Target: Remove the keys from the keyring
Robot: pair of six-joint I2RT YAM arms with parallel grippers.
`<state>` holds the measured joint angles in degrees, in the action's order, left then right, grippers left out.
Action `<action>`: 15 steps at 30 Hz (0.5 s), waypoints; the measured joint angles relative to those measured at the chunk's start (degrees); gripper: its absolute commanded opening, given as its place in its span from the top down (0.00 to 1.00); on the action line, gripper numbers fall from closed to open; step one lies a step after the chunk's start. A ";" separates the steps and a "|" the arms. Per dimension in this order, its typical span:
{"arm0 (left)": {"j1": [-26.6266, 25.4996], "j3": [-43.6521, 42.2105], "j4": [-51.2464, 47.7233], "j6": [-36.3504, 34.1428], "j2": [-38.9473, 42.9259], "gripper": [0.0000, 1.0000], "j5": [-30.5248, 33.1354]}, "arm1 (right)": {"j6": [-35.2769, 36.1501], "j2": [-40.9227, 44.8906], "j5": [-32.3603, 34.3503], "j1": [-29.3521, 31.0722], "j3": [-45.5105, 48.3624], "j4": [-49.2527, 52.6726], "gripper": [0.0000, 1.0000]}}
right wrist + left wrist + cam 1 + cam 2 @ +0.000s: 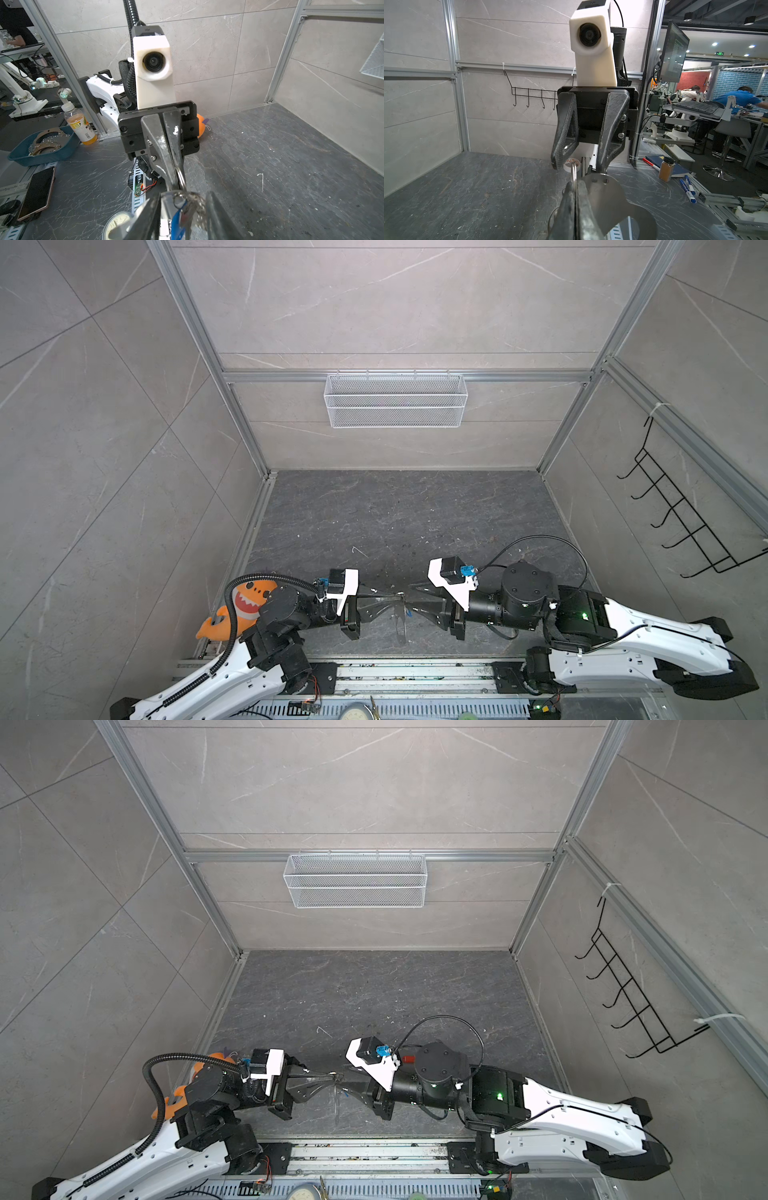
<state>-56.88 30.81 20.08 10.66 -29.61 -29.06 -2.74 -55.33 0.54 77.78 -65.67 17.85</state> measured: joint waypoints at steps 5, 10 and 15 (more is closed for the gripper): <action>0.00 0.00 0.13 0.24 0.00 1.00 -0.07 | -0.04 -0.57 -1.01 0.00 0.00 -1.01 0.73; 0.00 0.00 0.15 0.31 0.00 1.00 -0.42 | -0.20 -0.57 -1.42 0.00 0.00 -1.46 0.85; -0.02 0.00 0.22 0.59 0.00 1.00 -1.40 | -0.28 -0.83 -1.44 0.00 0.00 -1.44 0.97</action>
<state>-56.90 30.81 20.29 11.25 -29.61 -30.46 -3.03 -56.16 -0.91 77.78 -65.67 16.40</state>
